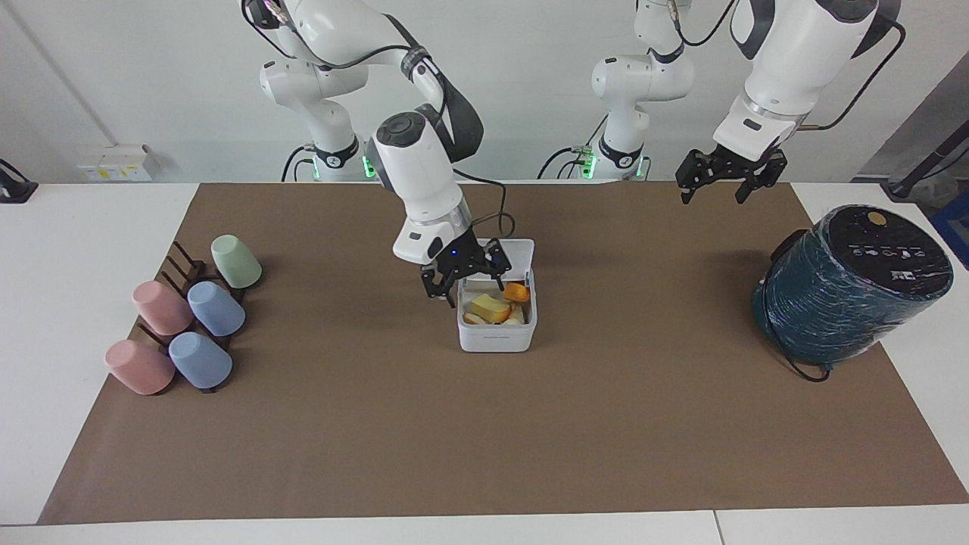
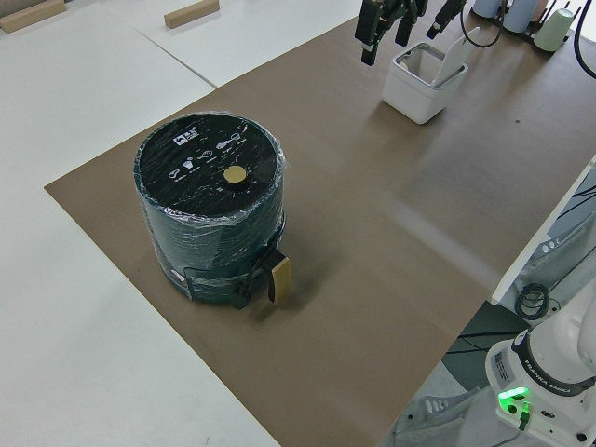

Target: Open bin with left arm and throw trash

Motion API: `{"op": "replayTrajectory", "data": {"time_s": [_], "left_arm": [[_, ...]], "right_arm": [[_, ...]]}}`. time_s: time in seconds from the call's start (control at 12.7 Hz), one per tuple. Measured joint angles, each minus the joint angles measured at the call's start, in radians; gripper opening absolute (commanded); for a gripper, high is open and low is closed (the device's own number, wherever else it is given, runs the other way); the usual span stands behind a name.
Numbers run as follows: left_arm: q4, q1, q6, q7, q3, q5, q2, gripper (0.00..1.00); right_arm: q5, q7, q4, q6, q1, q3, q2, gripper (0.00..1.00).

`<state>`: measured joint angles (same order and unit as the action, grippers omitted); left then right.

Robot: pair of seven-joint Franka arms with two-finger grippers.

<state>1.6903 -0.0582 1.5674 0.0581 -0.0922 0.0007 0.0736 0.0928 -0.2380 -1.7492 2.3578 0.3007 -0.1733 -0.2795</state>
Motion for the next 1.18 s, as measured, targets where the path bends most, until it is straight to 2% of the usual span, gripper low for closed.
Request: {"op": "replayTrajectory", "data": {"time_s": [0.16,0.31,0.79,0.94,1.18], "left_arm": [[0.01,0.0,0.036,0.0,0.001,-0.007,0.0,1.0],[0.025,0.002,0.073,0.0,0.003,-0.018,0.0,1.0],[0.029,0.042,0.078,-0.021,0.005,-0.02,0.018,1.0],[0.029,0.063,0.078,-0.05,0.009,-0.02,0.026,1.0],[0.029,0.078,0.085,-0.067,0.012,-0.02,0.028,1.0]], "right_arm": [[-0.08,0.0,0.002,-0.046,-0.072,0.001,0.034,1.0],[-0.127,0.0,0.005,-0.142,-0.141,0.002,0.089,1.0],[-0.139,0.0,0.008,-0.419,-0.331,0.005,0.251,1.0],[-0.14,0.001,0.009,-0.476,-0.338,0.04,0.287,1.0],[-0.14,0.045,0.027,-0.569,-0.266,0.178,0.326,1.0]]}}
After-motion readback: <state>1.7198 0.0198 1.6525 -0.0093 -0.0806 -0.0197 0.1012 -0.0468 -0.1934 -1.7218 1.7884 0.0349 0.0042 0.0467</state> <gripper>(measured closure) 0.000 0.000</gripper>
